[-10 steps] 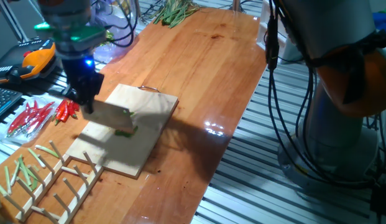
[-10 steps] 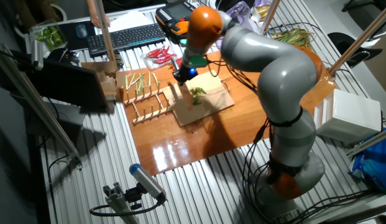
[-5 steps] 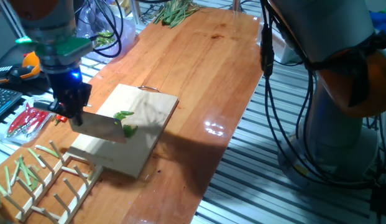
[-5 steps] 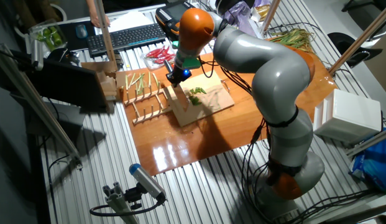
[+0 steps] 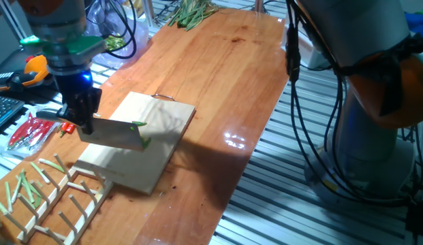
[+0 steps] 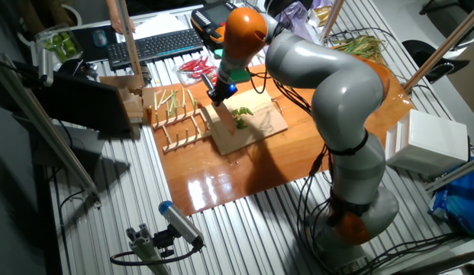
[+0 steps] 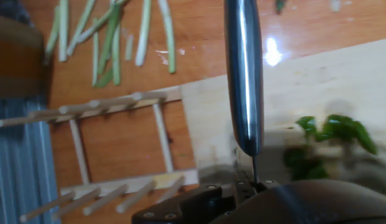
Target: Chop the chili peppers
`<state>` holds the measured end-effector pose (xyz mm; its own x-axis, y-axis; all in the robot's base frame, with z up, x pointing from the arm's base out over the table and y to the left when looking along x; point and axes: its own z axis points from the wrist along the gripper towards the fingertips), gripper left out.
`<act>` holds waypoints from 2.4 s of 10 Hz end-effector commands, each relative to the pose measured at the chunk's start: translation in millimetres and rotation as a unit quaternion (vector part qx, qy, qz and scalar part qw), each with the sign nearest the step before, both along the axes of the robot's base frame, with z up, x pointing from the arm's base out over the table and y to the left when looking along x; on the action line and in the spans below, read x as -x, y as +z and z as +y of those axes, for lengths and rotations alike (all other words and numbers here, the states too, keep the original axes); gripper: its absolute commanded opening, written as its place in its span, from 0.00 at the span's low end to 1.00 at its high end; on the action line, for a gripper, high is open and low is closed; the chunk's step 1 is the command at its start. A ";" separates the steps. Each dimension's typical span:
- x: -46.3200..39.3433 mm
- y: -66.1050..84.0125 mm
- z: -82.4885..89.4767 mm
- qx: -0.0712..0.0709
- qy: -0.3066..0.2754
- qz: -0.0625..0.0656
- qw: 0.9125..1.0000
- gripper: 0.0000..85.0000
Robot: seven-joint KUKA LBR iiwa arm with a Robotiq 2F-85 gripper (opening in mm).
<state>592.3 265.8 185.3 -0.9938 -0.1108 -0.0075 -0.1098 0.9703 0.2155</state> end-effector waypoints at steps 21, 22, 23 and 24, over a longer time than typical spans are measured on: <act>-49.0 -36.9 90.8 0.049 -0.005 -0.075 0.996 0.00; -51.3 -41.5 90.1 0.049 -0.003 -0.077 0.996 0.00; -54.1 -50.9 89.0 0.049 0.001 -0.082 0.995 0.00; -54.5 -62.8 86.4 0.052 0.006 -0.091 0.994 0.00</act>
<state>646.6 351.9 124.5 -0.9759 -0.1323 -0.1734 -0.1492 0.9849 0.0880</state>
